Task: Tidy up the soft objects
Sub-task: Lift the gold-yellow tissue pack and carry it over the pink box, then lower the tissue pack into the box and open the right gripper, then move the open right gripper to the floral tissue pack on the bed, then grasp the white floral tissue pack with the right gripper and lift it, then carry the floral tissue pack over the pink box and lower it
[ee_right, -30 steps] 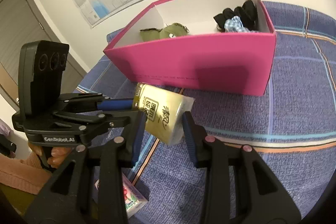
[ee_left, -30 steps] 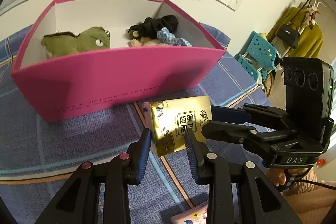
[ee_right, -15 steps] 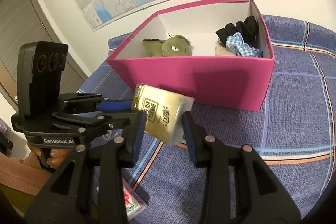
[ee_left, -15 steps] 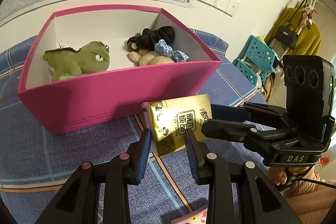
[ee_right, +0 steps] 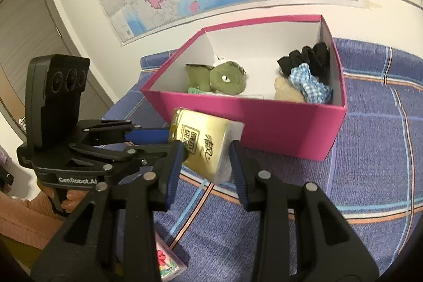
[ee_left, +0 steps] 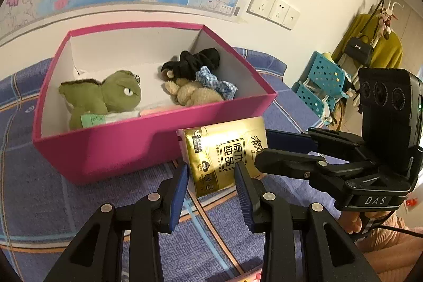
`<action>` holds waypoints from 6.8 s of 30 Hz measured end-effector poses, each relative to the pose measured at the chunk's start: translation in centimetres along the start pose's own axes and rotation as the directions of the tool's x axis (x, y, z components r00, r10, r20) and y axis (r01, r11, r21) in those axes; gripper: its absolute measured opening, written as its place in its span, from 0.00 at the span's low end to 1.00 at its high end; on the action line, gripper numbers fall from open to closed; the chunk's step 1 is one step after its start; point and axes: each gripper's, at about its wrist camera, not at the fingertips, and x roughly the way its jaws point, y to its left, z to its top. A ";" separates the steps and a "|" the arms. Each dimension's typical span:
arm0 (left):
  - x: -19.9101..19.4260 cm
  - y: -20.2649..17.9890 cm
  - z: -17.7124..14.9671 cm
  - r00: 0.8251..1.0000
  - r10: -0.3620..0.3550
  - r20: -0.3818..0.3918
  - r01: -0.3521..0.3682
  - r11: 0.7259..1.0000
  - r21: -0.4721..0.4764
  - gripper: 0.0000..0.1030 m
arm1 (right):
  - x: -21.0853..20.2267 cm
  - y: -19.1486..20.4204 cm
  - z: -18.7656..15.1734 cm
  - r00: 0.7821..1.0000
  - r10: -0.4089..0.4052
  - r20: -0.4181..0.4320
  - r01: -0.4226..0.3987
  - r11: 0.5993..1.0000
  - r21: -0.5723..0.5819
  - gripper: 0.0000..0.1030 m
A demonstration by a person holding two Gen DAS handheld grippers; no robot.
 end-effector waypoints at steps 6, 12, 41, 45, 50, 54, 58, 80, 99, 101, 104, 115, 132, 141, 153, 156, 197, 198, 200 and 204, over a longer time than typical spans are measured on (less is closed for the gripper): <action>-0.4 0.0 1.0 1.000 0.010 0.017 -0.010 1.000 0.019 0.34 | -0.2 0.2 0.9 1.000 0.001 0.017 -0.001 1.000 -0.019 0.38; -0.9 -0.1 2.2 0.999 0.014 0.044 -0.016 0.999 0.031 0.34 | -0.6 0.3 2.0 0.999 -0.001 0.049 0.003 0.999 -0.037 0.38; 0.0 2.1 6.5 0.995 0.056 0.084 -0.056 0.998 -0.002 0.34 | 1.2 -0.8 6.5 0.996 -0.006 0.090 0.012 0.998 -0.067 0.38; 0.5 2.5 6.7 0.996 0.055 0.074 -0.054 0.998 -0.010 0.34 | 1.9 -1.3 6.8 0.997 -0.008 0.082 0.013 0.998 -0.060 0.38; 1.2 2.9 6.9 0.997 0.049 0.061 -0.048 0.999 -0.020 0.34 | 2.2 -1.5 7.0 0.997 -0.009 0.075 0.014 0.998 -0.055 0.38; 1.5 3.1 6.9 0.997 0.053 0.053 -0.052 0.998 -0.022 0.34 | 2.6 -1.8 7.0 0.998 -0.012 0.066 0.015 0.999 -0.045 0.38; 2.0 3.3 7.0 0.998 0.052 0.040 -0.051 0.998 -0.032 0.34 | 2.8 -2.1 6.9 0.998 -0.014 0.059 0.016 0.999 -0.033 0.38; 4.6 4.9 7.3 0.997 0.072 -0.024 -0.073 0.994 -0.075 0.34 | 4.9 -3.3 6.9 0.999 -0.038 0.009 0.038 0.999 0.028 0.38; 3.6 4.0 6.6 0.986 0.164 0.016 -0.163 0.986 -0.019 0.44 | 4.3 -4.1 6.2 0.998 -0.069 0.016 0.068 0.996 0.061 0.38; 3.1 3.4 6.2 0.983 0.181 0.029 -0.181 0.983 0.003 0.46 | 3.9 -3.7 6.0 0.998 -0.059 0.021 0.057 0.997 0.053 0.38; 1.9 2.3 5.3 0.975 0.213 0.059 -0.215 0.976 0.030 0.51 | 2.8 -3.2 5.5 0.999 -0.040 0.037 0.038 0.999 0.037 0.38; -1.3 0.6 1.2 0.968 0.239 0.071 -0.244 0.968 0.058 0.60 | -0.3 -1.0 0.4 1.000 0.027 0.008 -0.027 1.000 -0.003 0.45; -1.2 -0.4 -9.4 0.986 0.036 -0.166 -0.026 0.998 0.064 0.61 | -0.3 0.6 -9.3 0.954 0.112 -0.277 -0.107 0.994 0.032 0.46; -1.7 -1.1 -12.4 0.970 -0.050 -0.239 0.064 0.997 0.050 0.45 | -0.3 2.3 -10.9 0.921 0.201 -0.333 -0.197 0.979 0.044 0.46; -1.0 -2.4 -12.1 0.963 -0.112 -0.245 0.128 0.990 0.050 0.36 | 1.0 2.7 -11.4 0.915 0.217 -0.341 -0.209 0.976 0.061 0.42; -0.3 -2.5 -11.2 0.970 -0.083 -0.226 0.100 0.993 0.064 0.36 | 1.1 2.3 -10.8 0.928 0.201 -0.313 -0.191 0.980 0.064 0.42; 2.2 -0.8 -4.9 0.993 -0.027 -0.113 0.028 1.000 0.003 0.36 | 0.6 -0.7 -5.2 0.992 0.059 -0.109 -0.046 0.992 0.116 0.39; 2.1 -0.8 -4.7 0.994 -0.026 -0.110 0.026 1.000 0.003 0.36 | 0.6 -0.7 -5.1 0.993 0.059 -0.106 -0.047 0.992 0.115 0.39; 2.0 -0.7 -4.3 0.995 -0.020 -0.102 0.021 1.000 0.006 0.36 | 0.6 -0.6 -4.8 0.993 0.059 -0.102 -0.047 0.993 0.110 0.39; 1.8 -0.9 -3.6 0.996 -0.008 -0.088 0.010 1.000 0.018 0.36 | 0.4 -0.7 -4.2 0.995 0.055 -0.088 -0.046 0.994 0.099 0.39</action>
